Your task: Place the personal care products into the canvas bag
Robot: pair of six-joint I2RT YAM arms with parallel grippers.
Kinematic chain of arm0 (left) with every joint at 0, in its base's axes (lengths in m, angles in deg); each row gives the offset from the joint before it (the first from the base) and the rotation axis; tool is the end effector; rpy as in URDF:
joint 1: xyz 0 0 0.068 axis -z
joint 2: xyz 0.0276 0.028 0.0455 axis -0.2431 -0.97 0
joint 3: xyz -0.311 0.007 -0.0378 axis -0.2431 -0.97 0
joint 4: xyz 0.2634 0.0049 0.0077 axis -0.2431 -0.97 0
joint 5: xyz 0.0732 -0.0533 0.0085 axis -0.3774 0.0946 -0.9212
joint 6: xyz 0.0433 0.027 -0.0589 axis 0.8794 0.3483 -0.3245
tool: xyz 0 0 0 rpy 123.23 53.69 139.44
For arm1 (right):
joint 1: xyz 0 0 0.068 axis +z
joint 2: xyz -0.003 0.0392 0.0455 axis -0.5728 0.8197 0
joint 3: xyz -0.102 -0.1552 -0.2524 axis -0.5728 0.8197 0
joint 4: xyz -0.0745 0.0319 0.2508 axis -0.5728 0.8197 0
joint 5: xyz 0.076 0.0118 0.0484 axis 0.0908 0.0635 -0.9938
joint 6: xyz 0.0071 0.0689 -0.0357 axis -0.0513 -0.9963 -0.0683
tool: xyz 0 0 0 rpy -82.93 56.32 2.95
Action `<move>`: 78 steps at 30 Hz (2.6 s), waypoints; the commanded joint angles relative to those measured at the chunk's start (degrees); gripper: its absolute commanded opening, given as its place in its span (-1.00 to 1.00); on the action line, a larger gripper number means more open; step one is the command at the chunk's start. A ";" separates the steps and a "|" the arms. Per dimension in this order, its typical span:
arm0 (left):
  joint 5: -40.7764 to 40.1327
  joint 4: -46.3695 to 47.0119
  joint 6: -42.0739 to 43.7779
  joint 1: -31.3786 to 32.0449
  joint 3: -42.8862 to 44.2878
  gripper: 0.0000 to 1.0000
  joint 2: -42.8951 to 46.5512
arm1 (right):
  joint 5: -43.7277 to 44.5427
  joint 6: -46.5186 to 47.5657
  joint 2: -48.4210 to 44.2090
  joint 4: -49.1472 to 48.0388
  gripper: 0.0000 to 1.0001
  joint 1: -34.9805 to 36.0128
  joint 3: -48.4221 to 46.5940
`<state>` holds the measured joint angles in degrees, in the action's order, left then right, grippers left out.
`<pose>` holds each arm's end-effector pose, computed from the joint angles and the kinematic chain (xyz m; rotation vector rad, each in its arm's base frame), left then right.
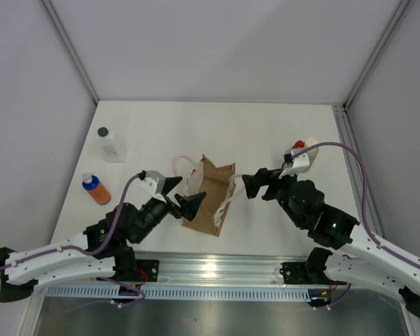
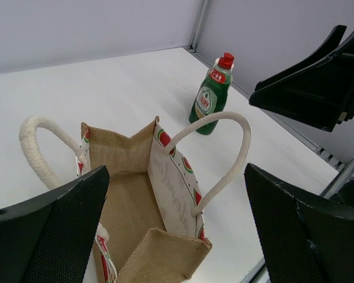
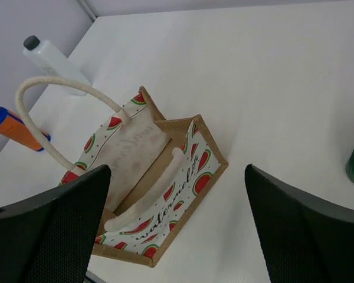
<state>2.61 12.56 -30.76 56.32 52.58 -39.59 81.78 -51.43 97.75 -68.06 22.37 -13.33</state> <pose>0.0788 -0.1197 0.3485 0.3526 1.5375 -0.7343 0.1188 0.1238 0.3625 -0.1400 1.7514 0.5783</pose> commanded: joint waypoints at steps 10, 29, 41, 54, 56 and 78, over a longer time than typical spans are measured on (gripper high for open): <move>-6.12 8.97 4.12 0.19 -4.75 0.99 3.57 | 18.13 9.15 9.64 -7.48 0.99 -3.33 -5.12; -8.77 9.07 2.80 0.19 -7.04 0.98 8.93 | 3.82 10.57 24.42 -9.41 0.90 -34.64 -7.52; -8.68 8.28 3.15 0.19 -5.55 0.99 5.78 | 4.25 11.80 33.47 -15.92 0.83 -37.28 -4.53; -7.46 9.77 4.12 0.19 -6.07 0.99 6.39 | -0.84 15.05 35.77 -21.55 0.33 -37.37 -2.07; -6.31 10.13 4.47 0.19 -6.51 0.99 6.82 | -2.33 15.22 35.41 -22.42 0.30 -37.46 -1.72; -6.48 10.39 5.17 0.19 -6.51 0.99 7.00 | -9.37 15.40 42.96 -30.86 0.50 -37.46 -1.80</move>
<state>-3.84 20.98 -26.82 56.32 45.57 -32.53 73.23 -35.52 139.02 -95.05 -15.09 -13.42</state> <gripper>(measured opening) 0.993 0.753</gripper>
